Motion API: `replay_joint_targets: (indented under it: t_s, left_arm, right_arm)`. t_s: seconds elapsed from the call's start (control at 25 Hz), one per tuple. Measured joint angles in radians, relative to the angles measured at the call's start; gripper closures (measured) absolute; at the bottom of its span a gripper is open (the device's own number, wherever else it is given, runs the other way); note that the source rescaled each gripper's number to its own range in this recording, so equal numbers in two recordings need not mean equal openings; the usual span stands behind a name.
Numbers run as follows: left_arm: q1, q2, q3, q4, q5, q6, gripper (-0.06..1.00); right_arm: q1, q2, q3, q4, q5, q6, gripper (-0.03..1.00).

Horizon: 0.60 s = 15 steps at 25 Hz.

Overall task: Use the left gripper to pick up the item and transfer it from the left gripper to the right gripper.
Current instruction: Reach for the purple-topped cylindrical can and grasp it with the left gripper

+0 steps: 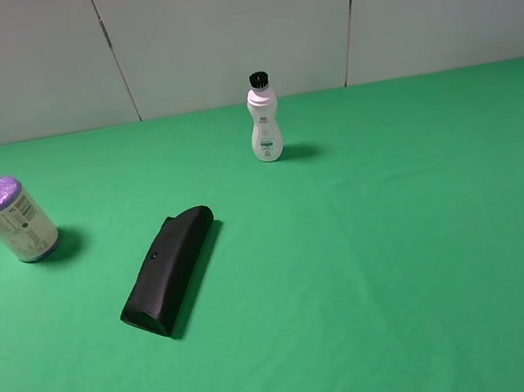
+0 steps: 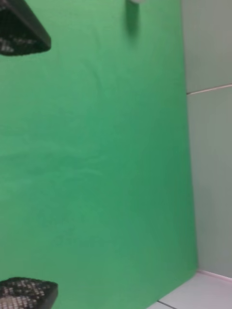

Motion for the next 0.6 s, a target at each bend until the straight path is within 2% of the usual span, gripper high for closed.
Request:
replay_joint_targets:
  t_s: [0.32,0.6]
  left_arm:
    - [0.000,0.011,-0.012,0.000,0.008,0.003,-0.01]
    - [0.000,0.196,-0.129,0.000,0.012,0.004,-0.01]
  right_arm:
    - [0.000,0.000,0.000,0.000,0.000,0.000,-0.03]
    - [0.000,0.000,0.000,0.000,0.000,0.000,-0.03]
